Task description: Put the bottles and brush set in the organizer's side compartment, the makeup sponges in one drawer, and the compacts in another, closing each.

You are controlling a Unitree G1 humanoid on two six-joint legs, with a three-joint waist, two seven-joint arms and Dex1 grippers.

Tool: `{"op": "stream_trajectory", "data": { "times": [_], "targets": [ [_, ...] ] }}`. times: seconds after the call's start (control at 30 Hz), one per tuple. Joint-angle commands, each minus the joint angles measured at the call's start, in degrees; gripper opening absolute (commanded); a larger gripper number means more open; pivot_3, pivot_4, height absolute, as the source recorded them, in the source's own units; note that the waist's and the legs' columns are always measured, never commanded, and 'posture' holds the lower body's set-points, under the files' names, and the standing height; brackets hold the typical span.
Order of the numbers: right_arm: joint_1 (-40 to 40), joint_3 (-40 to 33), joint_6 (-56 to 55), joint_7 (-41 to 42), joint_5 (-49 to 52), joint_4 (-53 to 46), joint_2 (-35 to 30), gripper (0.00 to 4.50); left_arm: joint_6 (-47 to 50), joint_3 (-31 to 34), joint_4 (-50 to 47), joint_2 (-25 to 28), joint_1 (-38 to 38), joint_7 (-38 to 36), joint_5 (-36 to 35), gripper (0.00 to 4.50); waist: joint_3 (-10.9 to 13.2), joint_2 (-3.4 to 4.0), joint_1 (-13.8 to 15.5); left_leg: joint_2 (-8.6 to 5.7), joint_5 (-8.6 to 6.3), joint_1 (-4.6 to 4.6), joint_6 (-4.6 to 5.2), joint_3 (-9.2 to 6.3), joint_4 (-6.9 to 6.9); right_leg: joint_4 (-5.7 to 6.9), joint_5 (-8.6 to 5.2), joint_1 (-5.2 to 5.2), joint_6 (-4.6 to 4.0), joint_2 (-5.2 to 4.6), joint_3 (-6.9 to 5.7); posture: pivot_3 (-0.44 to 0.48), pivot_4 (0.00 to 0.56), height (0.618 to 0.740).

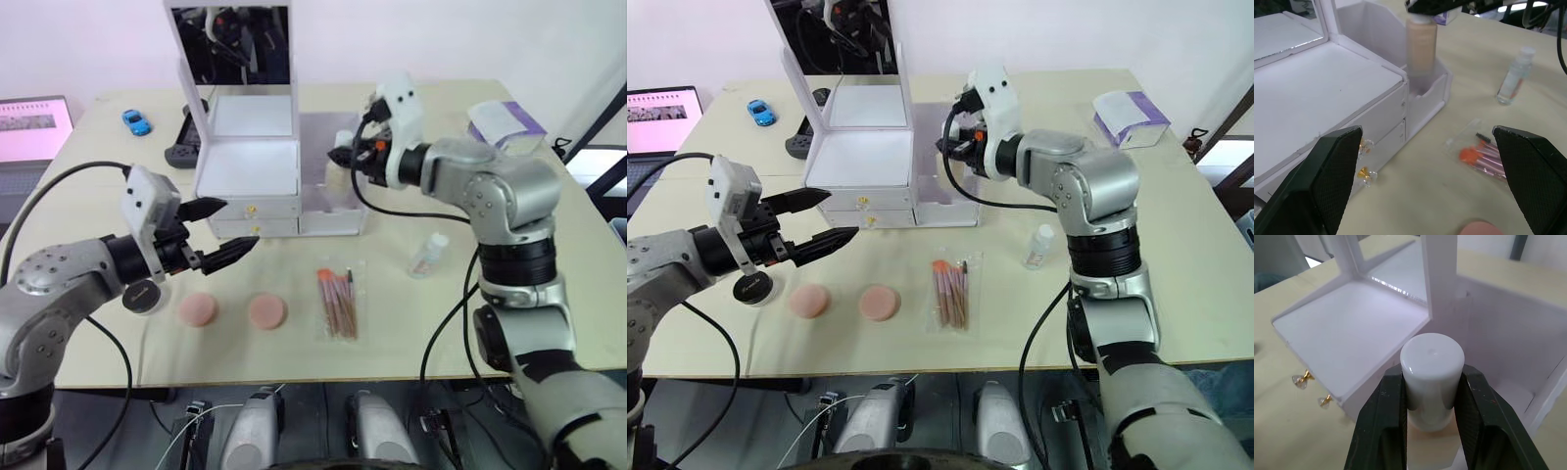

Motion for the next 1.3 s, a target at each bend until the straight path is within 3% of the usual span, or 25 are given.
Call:
{"op": "stream_trajectory", "data": {
  "times": [0.03, 0.33, 0.57, 0.93, 1.17, 1.3],
  "targets": [
    [0.07, -2.81, -0.8, -4.87, -1.58, -1.24, 2.16, 0.8, -1.07, 1.4, -1.61, 0.52, -0.36, 0.07, -0.78, 4.5, 0.0, 0.0, -0.09, 0.0, 0.0, 0.0, 0.0, 0.01, 0.0, 0.02, 0.0, -0.02, 0.0, 0.0, 0.0, 0.0, 0.15, 0.74],
    [2.13, -5.73, -0.61, -13.55, -4.29, -1.79, 7.56, 0.8, -1.47, 0.43, -1.67, 0.65, -0.26, -0.29, -0.05, 4.5, 0.0, 0.0, -0.26, 0.01, 0.0, 0.0, 0.0, 0.06, -0.03, 0.14, 0.0, -0.1, -0.01, 0.02, 0.03, 0.0, 0.15, 0.74],
    [6.23, -3.81, -0.91, -17.12, -6.57, -4.13, 10.15, 0.8, -1.84, -0.42, -0.96, 0.83, -0.99, -0.91, 0.53, 4.5, 0.0, 0.0, -0.25, 0.01, 0.0, 0.0, 0.0, 0.06, -0.06, 0.15, 0.01, -0.12, -0.01, 0.03, 0.03, 0.0, 0.15, 0.74],
    [9.81, 0.49, -5.44, -17.27, -10.69, -3.88, 11.81, 0.8, -2.46, -1.48, -0.06, 1.0, -2.05, -1.96, 1.28, 4.5, 0.0, 0.0, -0.26, 0.01, 0.0, 0.0, 0.0, 0.07, -0.16, 0.15, 0.0, -0.19, -0.01, 0.04, 0.04, 0.0, 0.15, 0.74],
    [9.61, -0.57, -3.71, -14.5, -9.35, -7.92, 10.03, 4.31, -2.89, -2.21, 0.77, 1.03, -2.69, -2.85, 1.85, 4.5, 0.0, 0.0, -0.13, 0.02, 0.0, 0.0, 0.0, 0.07, -0.17, 0.15, 0.01, -0.19, -0.02, 0.04, 0.04, 0.0, 0.15, 0.74],
    [8.84, -3.08, -0.23, -11.68, -6.18, -12.73, 7.77, 4.44, -3.14, -2.64, 1.3, 0.9, -3.17, -3.56, 1.92, 4.5, 0.0, 0.0, -0.02, 0.01, 0.0, 0.0, 0.0, 0.06, -0.16, 0.11, 0.01, -0.16, -0.02, 0.02, 0.03, 0.0, 0.15, 0.74]
  ]
}}
